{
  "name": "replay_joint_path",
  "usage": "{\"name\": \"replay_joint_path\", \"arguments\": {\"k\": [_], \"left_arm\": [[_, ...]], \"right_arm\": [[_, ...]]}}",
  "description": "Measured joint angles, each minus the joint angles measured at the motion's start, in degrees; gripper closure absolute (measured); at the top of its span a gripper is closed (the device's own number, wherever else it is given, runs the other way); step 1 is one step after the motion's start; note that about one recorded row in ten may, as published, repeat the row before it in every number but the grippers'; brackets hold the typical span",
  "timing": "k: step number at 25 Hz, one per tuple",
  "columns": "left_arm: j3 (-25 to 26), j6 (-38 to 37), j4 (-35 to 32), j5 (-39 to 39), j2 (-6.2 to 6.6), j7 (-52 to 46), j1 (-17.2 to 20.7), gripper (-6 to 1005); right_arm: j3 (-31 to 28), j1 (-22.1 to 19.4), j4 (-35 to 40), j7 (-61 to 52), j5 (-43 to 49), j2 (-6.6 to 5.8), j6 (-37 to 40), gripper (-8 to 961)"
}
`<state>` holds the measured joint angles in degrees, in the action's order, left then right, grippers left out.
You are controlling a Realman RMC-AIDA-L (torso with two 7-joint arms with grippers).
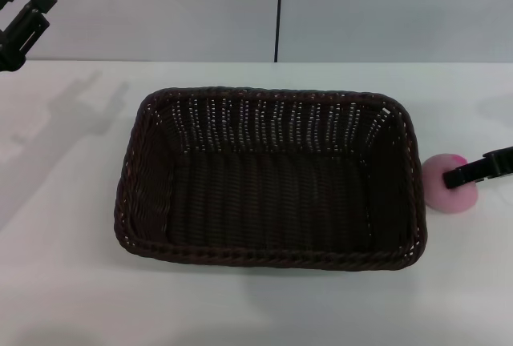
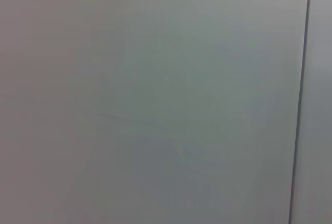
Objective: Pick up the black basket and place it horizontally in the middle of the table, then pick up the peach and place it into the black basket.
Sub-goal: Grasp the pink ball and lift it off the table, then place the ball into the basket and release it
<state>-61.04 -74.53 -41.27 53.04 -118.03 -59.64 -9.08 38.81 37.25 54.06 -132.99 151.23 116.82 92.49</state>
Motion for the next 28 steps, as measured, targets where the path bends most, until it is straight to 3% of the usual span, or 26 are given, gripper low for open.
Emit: {"name": "replay_joint_path", "arguments": {"k": [3, 6, 11, 14, 18, 20, 21, 25, 28], "left_arm": [[0.0, 0.01, 0.03, -0.01, 0.0, 0.08, -0.09, 448], [-0.01, 0.01, 0.11, -0.01, 0.0, 0.09, -0.09, 449], [-0.04, 0.01, 0.31, -0.05, -0.04, 0.12, 0.13, 449], [-0.03, 0.0, 0.31, -0.16, -0.06, 0.13, 0.29, 450], [-0.04, 0.0, 0.34, -0.3, -0.08, 0.14, 0.44, 450], [-0.04, -0.07, 1.12, -0.28, -0.08, 0.15, 0.41, 450], [-0.04, -0.07, 1.12, -0.28, -0.08, 0.15, 0.41, 450], [-0.04, -0.22, 1.66, -0.32, -0.04, 0.25, 0.38, 451], [-0.03, -0.33, 1.78, -0.34, -0.06, 0.74, 0.39, 451]], "right_arm": [[-0.01, -0.08, -0.07, 0.1, -0.85, 0.0, -0.05, 360], [-0.37, -0.83, 0.45, 0.51, -3.47, -0.19, 0.47, 615], [-0.24, -2.8, 2.13, 0.83, -7.98, -0.83, 1.94, 719], [-0.44, -3.53, 4.28, 0.78, -8.14, -0.8, 3.52, 733], [-0.98, -6.26, 14.14, -1.81, -8.23, 0.34, 7.36, 751], [-1.62, -9.49, 28.37, -6.21, -8.35, 1.41, 13.14, 760], [-1.62, -9.49, 28.37, -6.21, -8.35, 1.41, 13.14, 766], [-1.33, -12.0, 42.63, -10.07, -11.32, 2.12, 18.03, 791], [-0.73, -12.61, 46.61, -11.07, -16.9, 2.11, 19.67, 810]]}}
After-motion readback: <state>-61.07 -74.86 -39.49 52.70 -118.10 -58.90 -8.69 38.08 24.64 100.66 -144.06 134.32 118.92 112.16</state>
